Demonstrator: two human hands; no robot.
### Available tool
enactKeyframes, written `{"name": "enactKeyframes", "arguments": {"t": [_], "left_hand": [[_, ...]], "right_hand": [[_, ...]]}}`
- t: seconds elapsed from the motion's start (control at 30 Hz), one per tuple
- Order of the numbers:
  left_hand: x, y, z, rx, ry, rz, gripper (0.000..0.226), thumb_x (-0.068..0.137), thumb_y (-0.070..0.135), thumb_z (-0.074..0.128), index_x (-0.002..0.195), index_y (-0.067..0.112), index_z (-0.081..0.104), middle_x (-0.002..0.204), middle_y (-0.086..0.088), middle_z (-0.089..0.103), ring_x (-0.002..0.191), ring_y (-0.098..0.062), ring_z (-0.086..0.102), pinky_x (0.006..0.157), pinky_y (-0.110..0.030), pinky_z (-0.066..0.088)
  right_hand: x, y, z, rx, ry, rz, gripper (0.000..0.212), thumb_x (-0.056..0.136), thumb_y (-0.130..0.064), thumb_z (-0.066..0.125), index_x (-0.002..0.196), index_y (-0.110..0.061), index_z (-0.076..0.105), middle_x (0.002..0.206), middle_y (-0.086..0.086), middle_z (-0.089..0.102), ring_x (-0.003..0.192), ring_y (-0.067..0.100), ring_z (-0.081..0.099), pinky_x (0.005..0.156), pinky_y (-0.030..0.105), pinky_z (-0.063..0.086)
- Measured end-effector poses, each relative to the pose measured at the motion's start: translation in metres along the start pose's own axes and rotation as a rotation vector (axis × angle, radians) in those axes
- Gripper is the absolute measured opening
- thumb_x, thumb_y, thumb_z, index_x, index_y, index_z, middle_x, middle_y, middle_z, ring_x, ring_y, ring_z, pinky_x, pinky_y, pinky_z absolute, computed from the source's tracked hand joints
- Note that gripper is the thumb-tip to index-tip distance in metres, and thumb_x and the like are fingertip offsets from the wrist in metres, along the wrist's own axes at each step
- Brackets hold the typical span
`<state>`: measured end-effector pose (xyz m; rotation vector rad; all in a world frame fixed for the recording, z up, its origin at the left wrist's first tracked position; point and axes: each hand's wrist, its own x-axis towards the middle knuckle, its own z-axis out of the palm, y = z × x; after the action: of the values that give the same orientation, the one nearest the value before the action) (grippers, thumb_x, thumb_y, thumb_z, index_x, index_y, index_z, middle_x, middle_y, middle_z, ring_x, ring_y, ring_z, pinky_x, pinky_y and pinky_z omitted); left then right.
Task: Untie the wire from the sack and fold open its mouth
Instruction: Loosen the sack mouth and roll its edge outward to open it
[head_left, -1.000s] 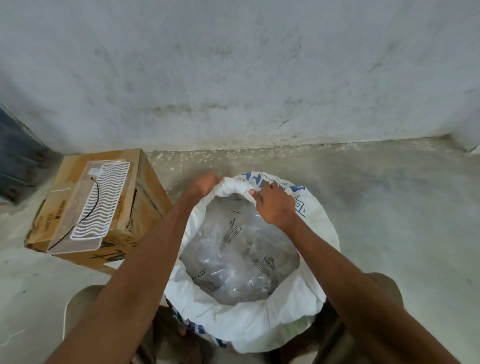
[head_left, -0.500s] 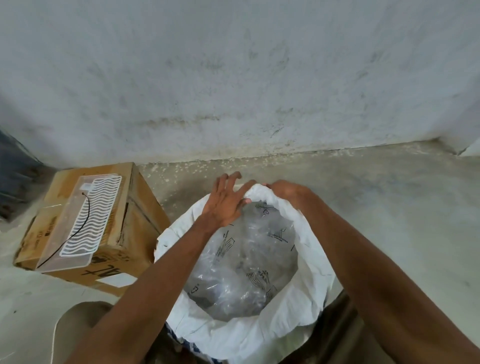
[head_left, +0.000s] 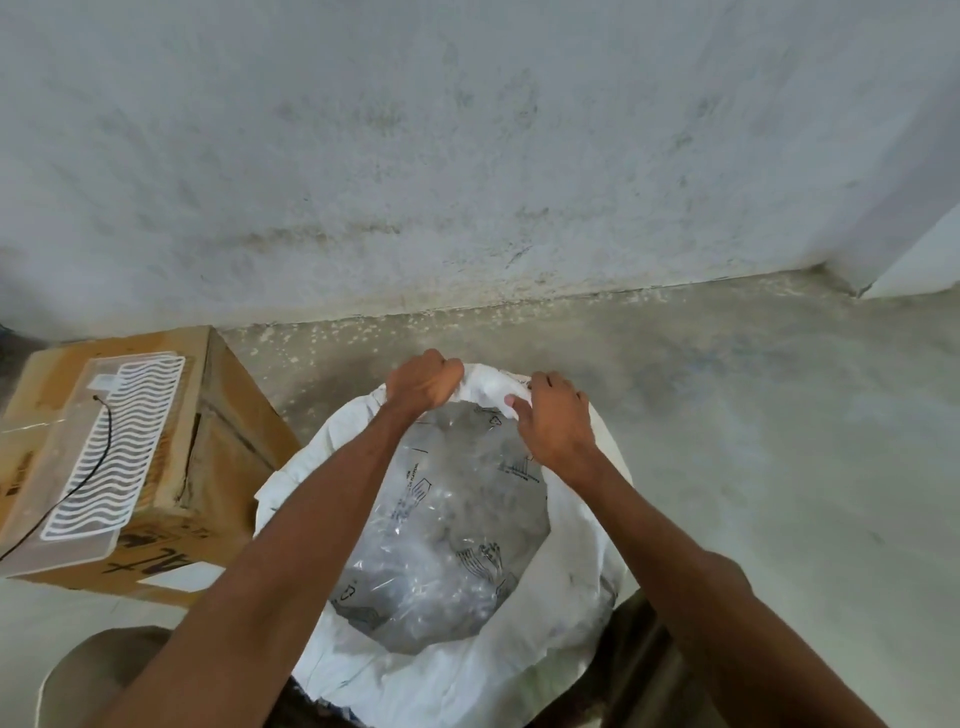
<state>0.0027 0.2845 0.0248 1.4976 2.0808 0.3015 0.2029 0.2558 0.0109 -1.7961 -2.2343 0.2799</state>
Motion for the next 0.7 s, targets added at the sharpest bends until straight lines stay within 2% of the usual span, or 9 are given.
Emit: {"name": "enactKeyframes", "arguments": {"t": [0.13,0.23,0.3,0.37,0.43,0.5,0.57,0.63,0.7], "left_hand": [[0.012,-0.004,0.007,0.009,-0.193,0.055,0.030,0.088,0.039,0.049,0.101,0.013,0.055,0.119,-0.021,0.062,0.091,-0.026,0.054,0.073,-0.035,0.038],[0.004,0.002,0.006,0.197,-0.031,0.240,0.064,0.081,0.058,0.052,0.139,0.033,0.041,0.141,-0.008,0.045,0.127,-0.032,0.040,0.104,-0.048,0.036],[0.001,0.008,0.009,0.163,-0.016,0.431,0.060,0.083,0.053,0.058,0.140,0.041,0.044,0.143,0.000,0.049,0.133,-0.031,0.040,0.110,-0.051,0.035],[0.002,0.008,0.017,0.007,-0.147,0.534,0.050,0.085,0.052,0.065,0.132,0.043,0.052,0.128,0.007,0.062,0.122,-0.026,0.052,0.104,-0.051,0.045],[0.001,0.011,0.026,0.026,-0.180,0.562,0.052,0.087,0.054,0.065,0.135,0.039,0.051,0.128,0.007,0.063,0.117,-0.021,0.055,0.101,-0.047,0.046],[-0.001,0.018,0.033,0.199,-0.087,0.610,0.045,0.096,0.047,0.058,0.137,0.030,0.052,0.127,0.001,0.064,0.115,-0.023,0.056,0.098,-0.043,0.043],[0.002,0.023,0.036,0.312,0.023,0.665,0.030,0.100,0.037,0.051,0.126,0.023,0.058,0.114,-0.003,0.068,0.109,-0.027,0.059,0.097,-0.043,0.040],[0.010,0.028,0.032,0.310,0.052,0.598,0.024,0.100,0.031,0.047,0.116,0.023,0.063,0.109,-0.005,0.071,0.108,-0.029,0.062,0.099,-0.042,0.036],[0.020,0.031,0.028,0.298,0.022,0.480,0.033,0.100,0.035,0.042,0.121,0.024,0.066,0.124,-0.005,0.069,0.114,-0.028,0.061,0.104,-0.043,0.033]], "right_hand": [[0.017,0.017,0.001,0.263,-0.086,0.103,0.027,0.100,-0.030,0.057,0.084,-0.009,0.064,0.086,0.015,0.067,0.084,0.033,0.064,0.071,0.035,0.043],[0.032,0.028,-0.014,0.615,-0.175,0.222,0.048,0.097,-0.026,0.064,0.056,-0.019,0.040,0.058,0.002,0.039,0.053,0.015,0.038,0.053,0.032,0.027],[0.039,0.029,-0.028,0.746,-0.296,0.343,0.047,0.098,-0.031,0.064,0.059,-0.019,0.041,0.057,-0.002,0.036,0.049,0.010,0.032,0.046,0.025,0.025],[0.040,0.031,-0.036,0.787,-0.414,0.464,0.040,0.100,-0.036,0.060,0.067,-0.013,0.055,0.062,0.003,0.052,0.052,0.013,0.046,0.048,0.024,0.036],[0.041,0.038,-0.034,0.928,-0.510,0.588,0.037,0.099,-0.038,0.061,0.082,-0.004,0.066,0.077,0.014,0.067,0.065,0.023,0.061,0.062,0.029,0.048],[0.037,0.044,-0.030,1.064,-0.557,0.636,0.040,0.096,-0.038,0.064,0.101,0.001,0.070,0.093,0.022,0.073,0.081,0.033,0.068,0.082,0.042,0.054],[0.033,0.046,-0.022,1.079,-0.497,0.581,0.047,0.092,-0.044,0.066,0.109,0.000,0.071,0.106,0.024,0.073,0.095,0.035,0.070,0.093,0.047,0.053],[0.027,0.043,-0.019,0.964,-0.348,0.435,0.046,0.089,-0.047,0.068,0.106,-0.004,0.072,0.108,0.020,0.073,0.096,0.028,0.069,0.085,0.037,0.052],[0.014,0.039,-0.017,0.791,-0.195,0.346,0.044,0.092,-0.046,0.067,0.110,-0.006,0.066,0.109,0.011,0.070,0.095,0.023,0.063,0.079,0.032,0.045]]}}
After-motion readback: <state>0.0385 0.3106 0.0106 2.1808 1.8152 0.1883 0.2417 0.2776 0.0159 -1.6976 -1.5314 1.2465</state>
